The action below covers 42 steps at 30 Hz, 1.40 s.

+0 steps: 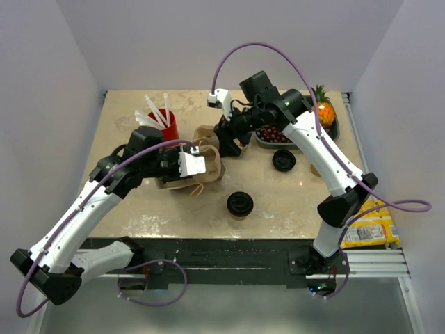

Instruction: Pack the takeout coffee

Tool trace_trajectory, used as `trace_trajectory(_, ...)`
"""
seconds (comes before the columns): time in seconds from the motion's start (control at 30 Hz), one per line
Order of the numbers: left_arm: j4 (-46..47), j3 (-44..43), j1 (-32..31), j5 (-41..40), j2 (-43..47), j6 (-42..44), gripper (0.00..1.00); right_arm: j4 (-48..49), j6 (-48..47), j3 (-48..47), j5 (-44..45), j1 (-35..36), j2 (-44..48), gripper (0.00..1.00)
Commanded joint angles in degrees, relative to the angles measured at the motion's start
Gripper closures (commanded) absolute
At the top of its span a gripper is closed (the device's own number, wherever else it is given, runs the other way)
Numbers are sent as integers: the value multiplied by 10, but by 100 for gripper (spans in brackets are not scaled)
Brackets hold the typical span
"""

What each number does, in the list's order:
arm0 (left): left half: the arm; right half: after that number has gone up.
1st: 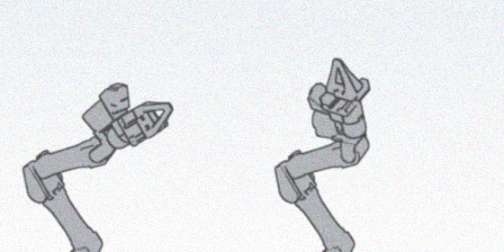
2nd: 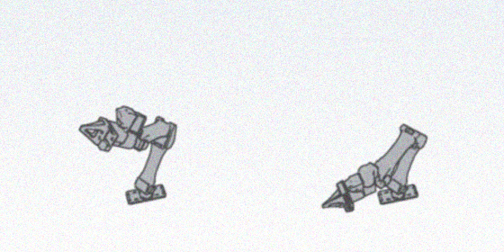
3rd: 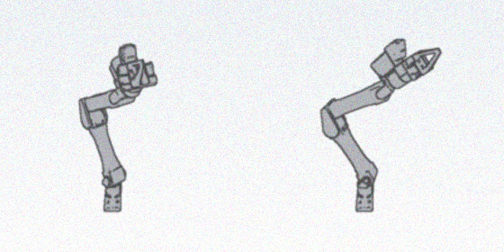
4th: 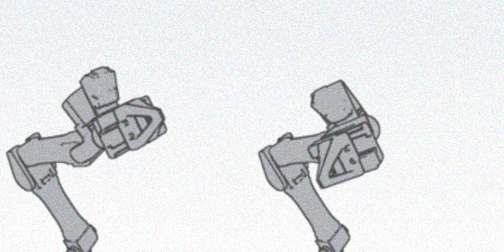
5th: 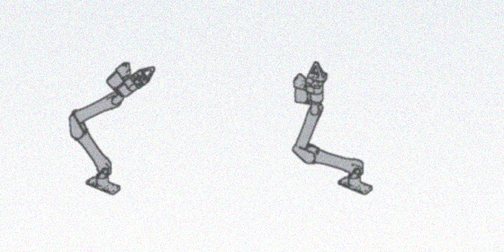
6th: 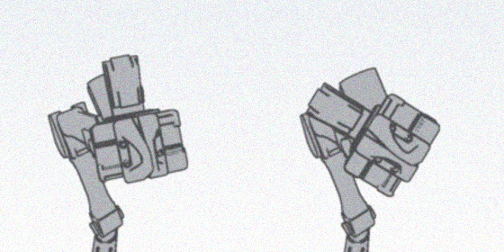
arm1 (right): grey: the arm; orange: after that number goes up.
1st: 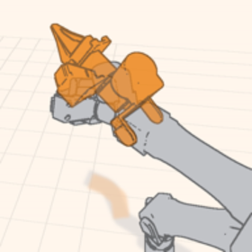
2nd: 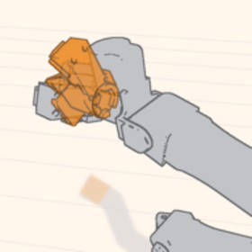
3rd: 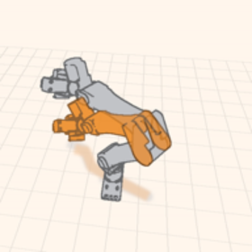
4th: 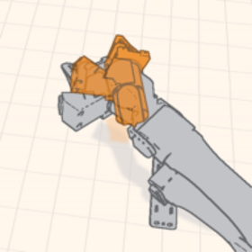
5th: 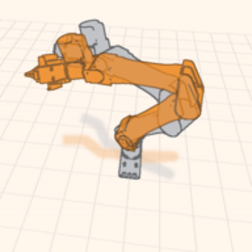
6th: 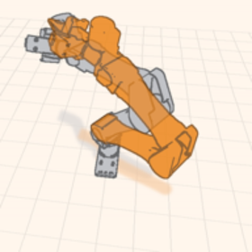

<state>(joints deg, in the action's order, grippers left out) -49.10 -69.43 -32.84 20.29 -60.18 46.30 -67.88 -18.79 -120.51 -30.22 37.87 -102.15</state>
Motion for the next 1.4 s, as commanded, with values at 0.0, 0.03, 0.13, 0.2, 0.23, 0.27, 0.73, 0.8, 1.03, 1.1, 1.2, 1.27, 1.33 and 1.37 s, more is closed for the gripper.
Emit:
trace_trajectory(0.0, -8, -26, -4, -25, 4, -1, 100, 35, 44, 2, -8, 2, 6, 30)
trace_trajectory(0.03, -8, -27, -3, -30, 3, -1, 100, 39, 47, 1, 5, 1, 6, 30)
trace_trajectory(0.13, -13, -33, -4, -39, 2, 0, 100, 49, 60, -8, 8, 1, 4, 31)
trace_trajectory(0.2, -21, -39, -3, -44, 1, 3, 100, 56, 72, -17, 13, -1, 0, 31)
trace_trajectory(0.23, -24, -41, -4, -46, 0, 3, 100, 59, 74, -30, 18, -1, -3, 32)
trace_trajectory(0.27, -32, -43, -3, -47, -1, 4, 100, 62, 80, -36, 30, -2, -5, 32)
trace_trajectory(0.73, -72, -82, -3, -52, -23, 9, 100, 83, 109, -67, 61, -8, -52, 32)
trace_trajectory(0.8, -69, -77, -3, -49, -21, 8, 100, 85, 116, -75, 58, -7, -62, 32)
trace_trajectory(1.03, -61, -64, -4, -58, -16, 3, 100, 76, 118, -66, 80, -6, -72, 32)
trace_trajectory(1.1, -56, -61, -4, -73, -17, -2, 100, 59, 105, -48, 118, -5, -70, 31)
trace_trajectory(1.2, -56, -58, -4, -92, -19, -4, 100, 36, 79, -25, 137, -6, -57, 31)
trace_trajectory(1.27, -58, -54, -4, -104, -20, -3, 100, 30, 65, -13, 142, -6, -44, 31)
trace_trajectory(1.33, -61, -52, -4, -108, -21, -4, 100, 21, 55, -5, 145, -6, -38, 31)
trace_trajectory(1.37, -64, -50, -4, -109, -24, -4, 100, 20, 52, -3, 147, -6, -34, 31)
